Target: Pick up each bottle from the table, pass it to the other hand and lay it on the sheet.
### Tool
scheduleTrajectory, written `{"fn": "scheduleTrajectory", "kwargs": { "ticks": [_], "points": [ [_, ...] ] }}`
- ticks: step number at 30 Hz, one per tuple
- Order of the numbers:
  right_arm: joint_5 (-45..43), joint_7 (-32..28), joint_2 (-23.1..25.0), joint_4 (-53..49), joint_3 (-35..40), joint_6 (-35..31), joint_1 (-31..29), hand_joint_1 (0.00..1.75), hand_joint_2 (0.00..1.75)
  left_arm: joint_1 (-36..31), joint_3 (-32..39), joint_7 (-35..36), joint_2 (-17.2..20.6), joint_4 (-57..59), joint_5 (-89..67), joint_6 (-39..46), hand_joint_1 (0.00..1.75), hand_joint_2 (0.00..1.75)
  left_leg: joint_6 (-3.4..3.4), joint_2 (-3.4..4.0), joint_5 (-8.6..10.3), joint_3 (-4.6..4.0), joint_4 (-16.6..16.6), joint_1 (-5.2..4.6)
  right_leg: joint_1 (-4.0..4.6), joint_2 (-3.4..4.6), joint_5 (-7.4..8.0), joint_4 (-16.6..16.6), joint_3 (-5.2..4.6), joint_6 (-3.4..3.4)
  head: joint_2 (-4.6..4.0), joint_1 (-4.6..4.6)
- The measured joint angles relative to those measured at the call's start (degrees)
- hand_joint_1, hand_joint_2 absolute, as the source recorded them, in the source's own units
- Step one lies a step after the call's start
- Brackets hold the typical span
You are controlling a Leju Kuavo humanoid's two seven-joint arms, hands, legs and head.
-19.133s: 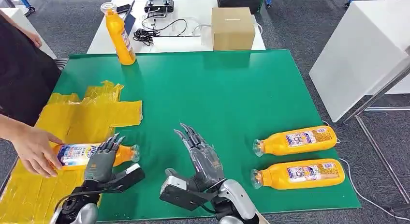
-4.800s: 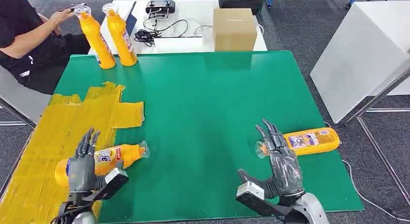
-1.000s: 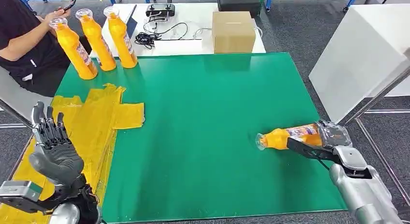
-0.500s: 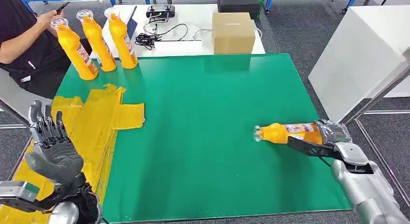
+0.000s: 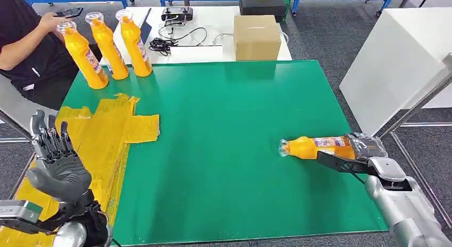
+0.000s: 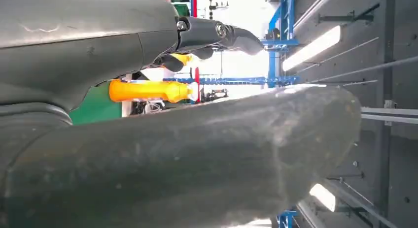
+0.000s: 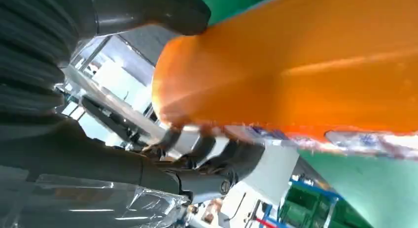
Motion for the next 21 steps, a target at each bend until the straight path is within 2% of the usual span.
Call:
{"fn": "scheduleTrajectory", "kwargs": {
  "ticks": [12,21],
  "points": [
    [-1.5,-3.4,-2.1,1.5,3.1,2.6,0.4,0.0,1.75,-0.8,-0.7,-0.4,0.3,0.5,1.4,-0.2,0.0,0.0,0.01,0.11,-0.09,0.21,0.0,0.05,0.04,0.07,-0.01,-0.1,0.16,-0.01,0.0,0.0],
    [-2.5,-3.4,-3.3,1.9,5.6,2.7,-0.2,0.0,1.75,-1.2,-1.2,-0.9,0.7,1.2,2.3,-0.4,0.0,0.0,0.03,0.11,-0.13,0.38,0.0,0.19,0.18,0.07,-0.01,-0.3,0.47,-0.01,0.0,0.02]
  ]
}}
